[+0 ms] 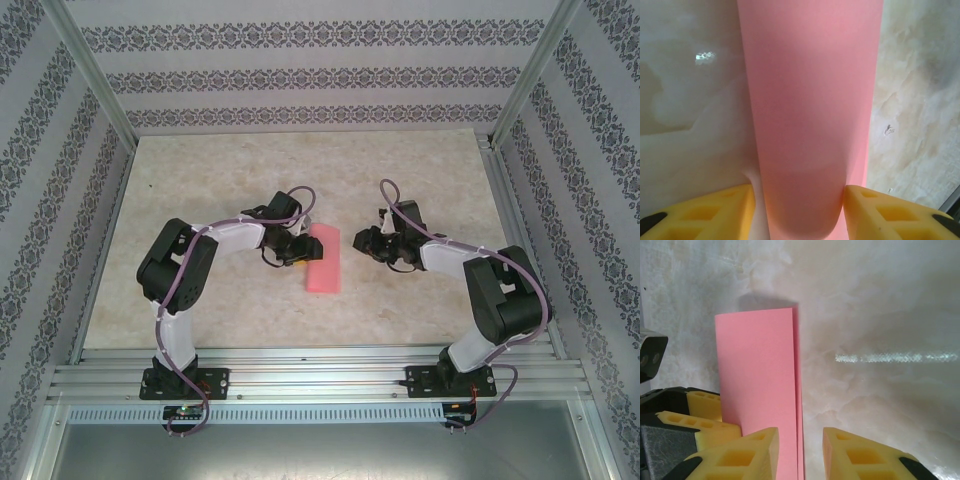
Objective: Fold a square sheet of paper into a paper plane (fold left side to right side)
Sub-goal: First fold in half a square sheet of paper at the center of the table.
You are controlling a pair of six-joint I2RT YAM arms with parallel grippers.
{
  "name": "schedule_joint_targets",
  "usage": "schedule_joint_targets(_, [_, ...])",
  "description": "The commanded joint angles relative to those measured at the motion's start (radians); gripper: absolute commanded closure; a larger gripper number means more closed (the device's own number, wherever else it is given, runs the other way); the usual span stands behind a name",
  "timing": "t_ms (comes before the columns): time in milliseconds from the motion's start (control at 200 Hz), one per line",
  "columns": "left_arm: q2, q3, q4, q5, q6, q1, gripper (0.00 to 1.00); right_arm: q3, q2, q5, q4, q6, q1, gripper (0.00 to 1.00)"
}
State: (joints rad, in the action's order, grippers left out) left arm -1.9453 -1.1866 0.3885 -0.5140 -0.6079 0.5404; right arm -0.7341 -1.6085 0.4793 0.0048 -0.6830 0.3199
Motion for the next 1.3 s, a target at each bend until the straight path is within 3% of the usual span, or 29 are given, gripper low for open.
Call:
schedule_joint_targets(0, [-0.046,-0.019,0.035,0.068,-0.001,0.014,0.48,0.02,0.027,-0.029,-0.024,0.028,-0.003,0.71])
schedule_joint_targets(535, [-0.098,-0.044,0.059,0.083,-0.042,0.014,0.47,0.041,0.016,-0.005,0.02,-0.004,0.015,0.73])
schedule_joint_targets(1294, [-0.137,-0.087,0.123,0.105,0.012,0.036,0.44,0.025,0.003,-0.012,0.007,-0.006,0.037,0.73])
